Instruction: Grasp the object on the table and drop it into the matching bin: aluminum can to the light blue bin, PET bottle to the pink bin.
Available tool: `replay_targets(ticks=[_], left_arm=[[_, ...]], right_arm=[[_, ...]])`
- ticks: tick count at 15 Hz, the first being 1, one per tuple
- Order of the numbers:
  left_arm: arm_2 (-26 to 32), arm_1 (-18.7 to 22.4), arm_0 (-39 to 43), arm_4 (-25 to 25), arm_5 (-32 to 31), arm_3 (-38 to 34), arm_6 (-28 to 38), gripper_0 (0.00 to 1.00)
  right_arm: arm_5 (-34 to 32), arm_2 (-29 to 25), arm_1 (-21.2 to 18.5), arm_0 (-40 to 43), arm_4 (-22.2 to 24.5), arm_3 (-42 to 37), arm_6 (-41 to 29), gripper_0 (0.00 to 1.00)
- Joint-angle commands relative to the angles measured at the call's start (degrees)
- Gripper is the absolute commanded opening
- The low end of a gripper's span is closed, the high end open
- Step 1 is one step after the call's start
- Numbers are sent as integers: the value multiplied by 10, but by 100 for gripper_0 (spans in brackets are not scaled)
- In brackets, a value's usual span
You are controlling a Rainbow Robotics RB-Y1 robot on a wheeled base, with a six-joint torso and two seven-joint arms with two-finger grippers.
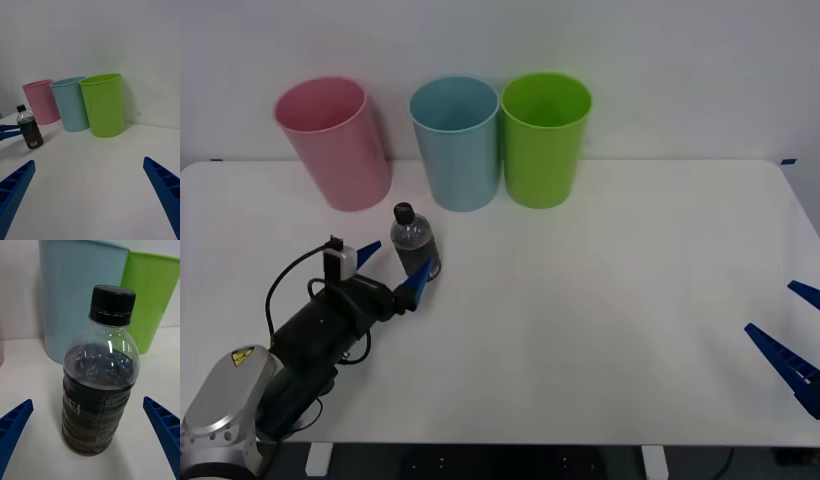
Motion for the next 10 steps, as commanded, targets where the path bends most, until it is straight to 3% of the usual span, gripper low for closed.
replay_targets(ticks=[1,10], left_arm=[[-4,-4,-19,-4,9,15,0,100],[-4,-27,-69,-33,28,68,-3,100]], right_arm=[[0,0,0,0,0,0,0,100],[0,0,0,0,0,0,0,100]])
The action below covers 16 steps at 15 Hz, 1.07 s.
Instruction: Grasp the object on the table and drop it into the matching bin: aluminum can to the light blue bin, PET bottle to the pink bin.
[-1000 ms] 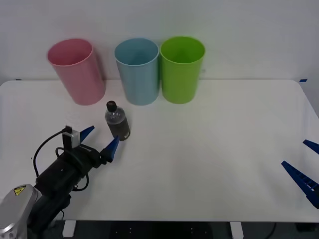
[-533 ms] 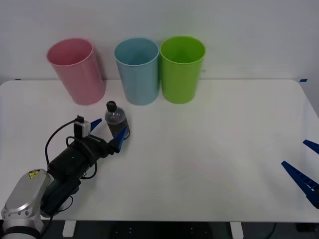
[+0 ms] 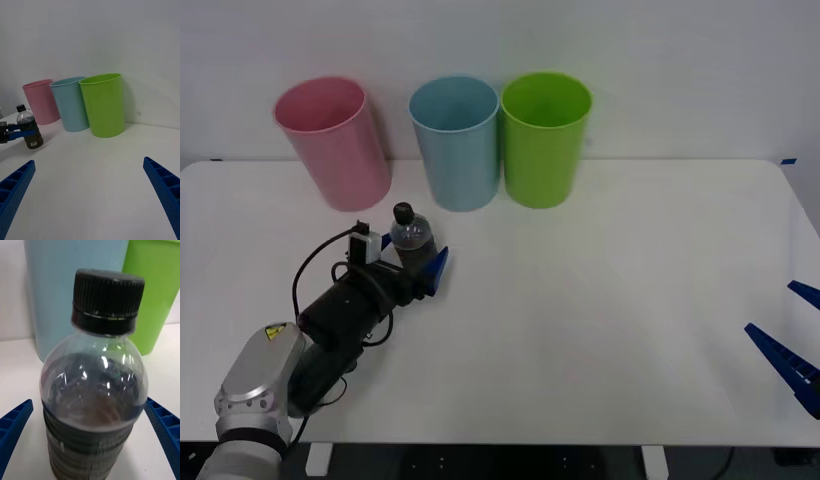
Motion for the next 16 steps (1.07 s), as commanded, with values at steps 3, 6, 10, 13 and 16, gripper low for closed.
replay_targets(ticks=[3,6,10,13,16], left_arm=[[0,-4,-4,-2,2,4,0,100],[1,-4,-4,-2,2,4,0,79],[1,-4,-4,-6,2,4,-12,0],[1,-4,-3,-3,1,4,-14,0],[1,-3,-2,7,1,4,-14,0]], right_arm=[[0,0,0,0,0,0,0,100],[0,0,0,0,0,0,0,100],[0,0,0,0,0,0,0,100],[0,0,0,0,0,0,0,100],[0,0,0,0,0,0,0,100]])
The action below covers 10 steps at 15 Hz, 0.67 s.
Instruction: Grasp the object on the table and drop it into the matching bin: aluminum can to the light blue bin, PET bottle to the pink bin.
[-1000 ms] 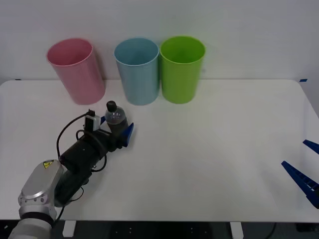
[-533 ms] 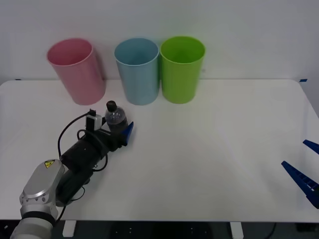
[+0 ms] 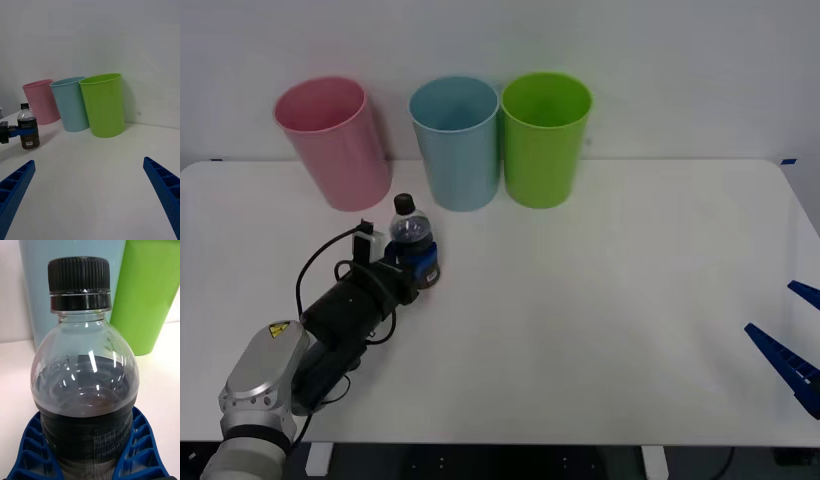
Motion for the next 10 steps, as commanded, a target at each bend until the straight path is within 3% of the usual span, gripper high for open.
replay_targets(ticks=[1,5,10], left_arm=[[-1,3,2,10,0,-3,-2,0],[-1,12,36,34,0,-62,4,0],[12,24,114,59,10,-201,29,0]], right_arm=[[0,0,0,0,0,0,0,100],[0,0,0,0,0,0,0,100],[0,0,0,0,0,0,0,100]])
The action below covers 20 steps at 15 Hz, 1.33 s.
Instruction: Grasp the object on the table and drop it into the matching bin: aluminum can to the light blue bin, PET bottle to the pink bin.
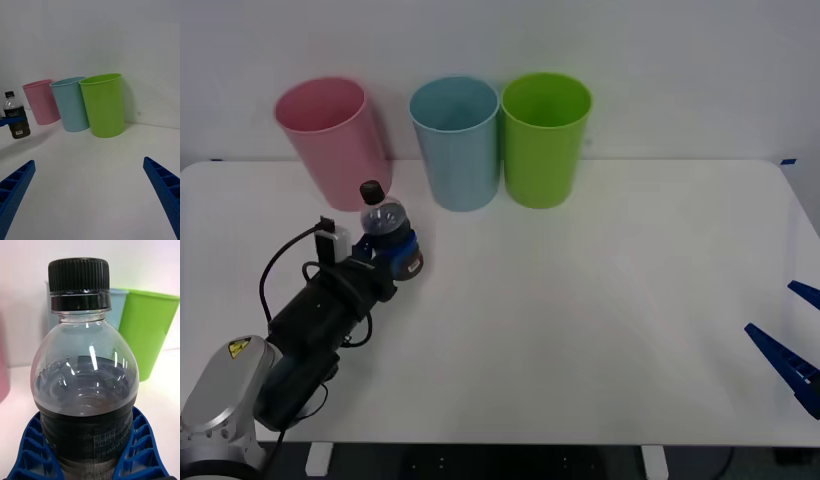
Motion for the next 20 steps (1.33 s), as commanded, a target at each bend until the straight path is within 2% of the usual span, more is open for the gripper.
replay_targets(ticks=[1,7,12,14,20], left_arm=[[15,2,32,3,10,-71,16,0],[59,3,30,-28,15,-175,153,0],[103,6,-36,-76,30,-193,250,0],[116,7,-64,-103,47,-188,276,0],[159,21,-198,-173,56,-59,265,0]], right_arm=[[0,0,0,0,0,0,0,100],[0,0,0,0,0,0,0,100],[0,0,0,0,0,0,0,100],[0,0,0,0,0,0,0,100],[0,0,0,0,0,0,0,100]])
